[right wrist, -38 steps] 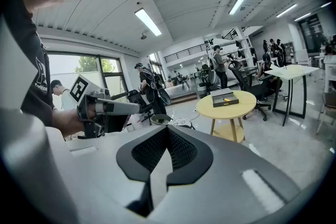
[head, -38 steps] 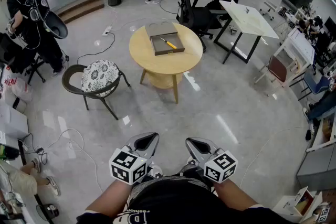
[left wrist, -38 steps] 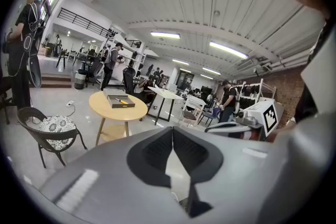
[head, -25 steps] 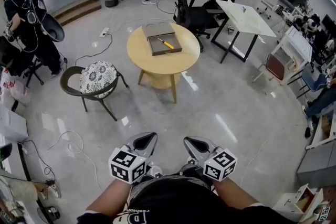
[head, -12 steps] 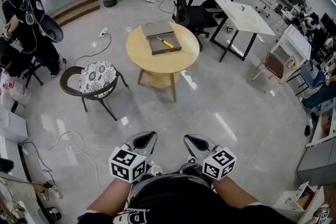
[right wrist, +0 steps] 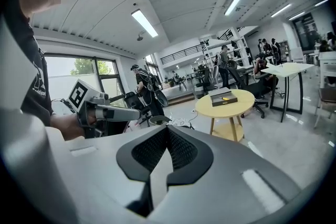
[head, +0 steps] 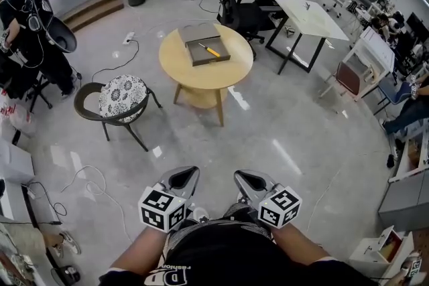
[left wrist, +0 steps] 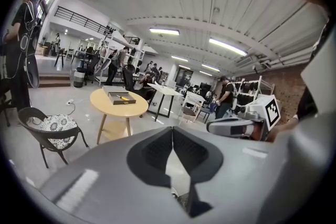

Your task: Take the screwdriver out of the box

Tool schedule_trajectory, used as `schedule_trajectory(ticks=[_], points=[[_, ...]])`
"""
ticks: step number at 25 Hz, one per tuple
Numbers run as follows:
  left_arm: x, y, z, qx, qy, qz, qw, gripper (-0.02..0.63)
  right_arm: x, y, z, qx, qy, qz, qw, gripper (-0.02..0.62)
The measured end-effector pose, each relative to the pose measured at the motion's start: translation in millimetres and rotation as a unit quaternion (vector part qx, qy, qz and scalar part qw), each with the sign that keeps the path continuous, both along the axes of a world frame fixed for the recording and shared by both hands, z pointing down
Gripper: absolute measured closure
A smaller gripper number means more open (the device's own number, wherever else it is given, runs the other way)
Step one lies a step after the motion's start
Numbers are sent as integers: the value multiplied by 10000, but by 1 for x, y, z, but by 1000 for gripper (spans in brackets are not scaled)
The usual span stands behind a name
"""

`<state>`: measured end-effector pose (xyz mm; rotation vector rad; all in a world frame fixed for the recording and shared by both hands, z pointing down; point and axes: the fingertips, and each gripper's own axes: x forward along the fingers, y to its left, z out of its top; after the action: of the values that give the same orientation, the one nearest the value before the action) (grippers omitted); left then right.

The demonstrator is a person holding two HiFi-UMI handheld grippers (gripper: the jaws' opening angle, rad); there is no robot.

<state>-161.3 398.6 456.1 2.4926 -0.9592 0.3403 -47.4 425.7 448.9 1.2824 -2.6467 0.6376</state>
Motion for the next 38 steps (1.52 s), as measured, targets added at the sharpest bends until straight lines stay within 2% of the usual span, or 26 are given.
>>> schedule_trajectory(ticks=[11,19,25,33,38], points=[[18,-3,14,-185,64,72,9998,546,19,-1,8,-145,74,147,9998,595],[26,-24,17,-271,-22,-37,9996,546,30,-35,13,-231,-122,147,9996,595],[33,-58,19,-336,-132,-165,9992,546,36,-69,13,-238,-189,15,9995,595],[66,-113,10,-267,-224,-157,9993,546,71,-126,9,-201,-314,73,9993,595],[88,-148,1,-215,-256,-200,9992,546,86,-160,5,-187,-369,-71,9991,595]])
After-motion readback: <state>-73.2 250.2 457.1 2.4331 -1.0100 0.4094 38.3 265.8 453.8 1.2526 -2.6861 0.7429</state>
